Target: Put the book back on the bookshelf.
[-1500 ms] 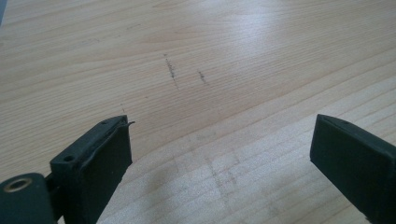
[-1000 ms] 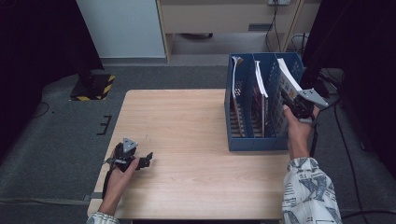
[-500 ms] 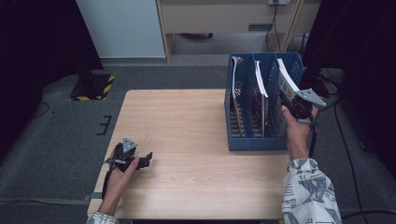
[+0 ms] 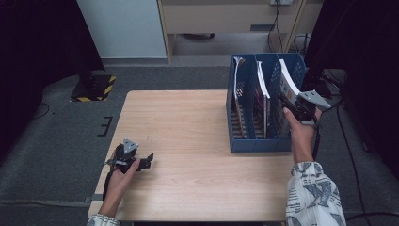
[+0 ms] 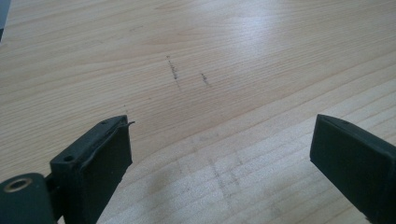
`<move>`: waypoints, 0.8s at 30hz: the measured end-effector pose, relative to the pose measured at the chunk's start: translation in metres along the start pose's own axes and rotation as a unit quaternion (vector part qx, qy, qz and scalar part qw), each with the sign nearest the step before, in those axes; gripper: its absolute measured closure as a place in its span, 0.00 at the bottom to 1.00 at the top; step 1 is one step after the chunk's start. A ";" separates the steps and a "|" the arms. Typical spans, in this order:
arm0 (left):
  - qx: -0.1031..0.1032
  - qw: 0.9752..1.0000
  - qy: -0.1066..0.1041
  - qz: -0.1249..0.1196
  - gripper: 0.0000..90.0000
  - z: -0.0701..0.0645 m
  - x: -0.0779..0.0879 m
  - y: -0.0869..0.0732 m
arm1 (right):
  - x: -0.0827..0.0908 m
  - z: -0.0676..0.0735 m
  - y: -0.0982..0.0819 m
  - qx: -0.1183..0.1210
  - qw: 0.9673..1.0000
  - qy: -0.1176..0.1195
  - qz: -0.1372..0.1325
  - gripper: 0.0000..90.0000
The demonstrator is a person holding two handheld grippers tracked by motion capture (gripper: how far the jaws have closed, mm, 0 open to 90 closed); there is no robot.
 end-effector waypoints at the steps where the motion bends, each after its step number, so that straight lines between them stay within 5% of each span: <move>1: 0.000 1.000 0.000 0.000 0.06 0.000 0.000 0.000 | 0.002 0.000 0.000 -0.001 1.000 -0.001 -0.004 0.57; 24: 0.001 1.000 0.001 -0.001 0.05 0.000 0.001 0.000 | 0.013 0.002 -0.008 0.005 1.000 0.013 0.021 0.20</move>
Point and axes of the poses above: each handheld gripper's, and its own axes: x roughly backward along the jaws, y roughly out of its top, z roughly to its left, the point moved 6 cm from there along -x, roughly forward along the jaws, and after that the axes turned 14 degrees about -y, right-handed, at the moved point
